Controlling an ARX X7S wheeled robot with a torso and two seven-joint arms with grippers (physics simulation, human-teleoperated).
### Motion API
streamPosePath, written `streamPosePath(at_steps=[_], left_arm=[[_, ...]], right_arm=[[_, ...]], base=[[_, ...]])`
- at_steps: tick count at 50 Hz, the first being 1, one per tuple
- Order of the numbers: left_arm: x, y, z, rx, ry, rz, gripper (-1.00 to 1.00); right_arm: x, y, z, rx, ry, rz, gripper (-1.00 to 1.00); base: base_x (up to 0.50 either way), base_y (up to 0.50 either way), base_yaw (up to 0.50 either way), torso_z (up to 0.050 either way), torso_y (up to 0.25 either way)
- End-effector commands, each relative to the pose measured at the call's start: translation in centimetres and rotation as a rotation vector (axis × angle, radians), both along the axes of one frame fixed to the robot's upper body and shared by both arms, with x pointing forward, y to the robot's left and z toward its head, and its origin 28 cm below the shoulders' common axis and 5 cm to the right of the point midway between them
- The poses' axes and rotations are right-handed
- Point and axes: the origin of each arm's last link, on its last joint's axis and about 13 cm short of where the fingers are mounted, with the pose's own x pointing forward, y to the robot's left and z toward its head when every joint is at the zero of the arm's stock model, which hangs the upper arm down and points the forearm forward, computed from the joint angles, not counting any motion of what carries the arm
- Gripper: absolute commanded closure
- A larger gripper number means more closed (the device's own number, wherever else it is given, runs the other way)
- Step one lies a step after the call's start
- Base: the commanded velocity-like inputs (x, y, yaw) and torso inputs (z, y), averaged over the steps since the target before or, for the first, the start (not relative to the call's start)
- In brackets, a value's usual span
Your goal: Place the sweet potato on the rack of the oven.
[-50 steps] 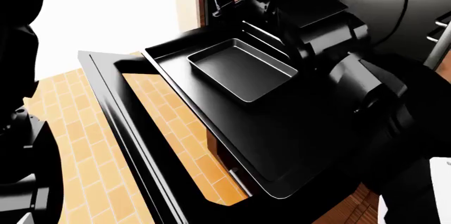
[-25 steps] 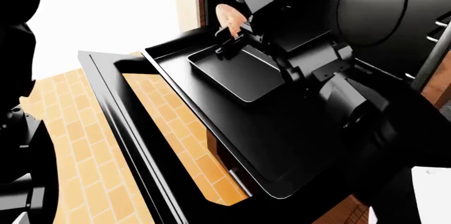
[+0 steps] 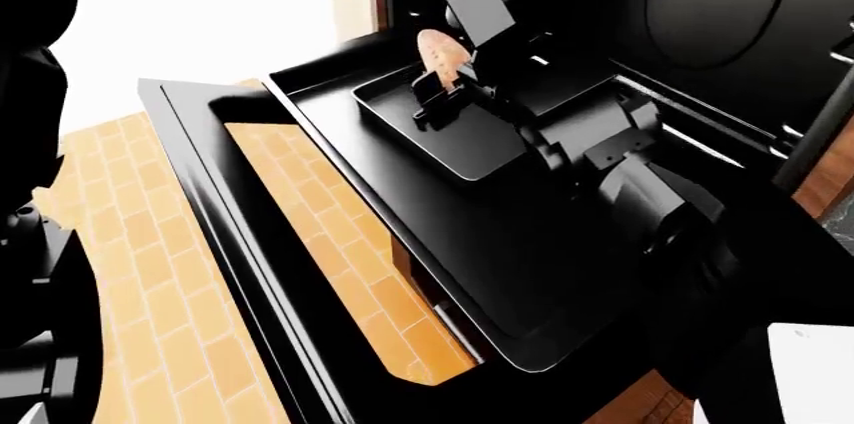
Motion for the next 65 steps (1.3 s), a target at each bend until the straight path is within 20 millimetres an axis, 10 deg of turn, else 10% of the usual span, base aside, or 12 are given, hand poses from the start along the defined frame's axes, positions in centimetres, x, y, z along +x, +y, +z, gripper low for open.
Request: streamPosePath(at_steps=[1, 65], left_arm=[[-0.1, 0.0, 0.2, 0.009, -0.001, -0.001, -1.0], [-1.8, -0.2, 2.1, 0.063, -0.086, 0.006, -1.0]], right_arm=[[0.0, 0.0, 0.1, -0.014, -0.01, -0.001, 1.0], [0.0, 0.0, 0.1, -0.014, -0.01, -0.001, 1.0]], base=[[0.0, 0.0, 0.0, 0.0, -0.094], [0.0, 0.0, 0.0, 0.003, -0.067]])
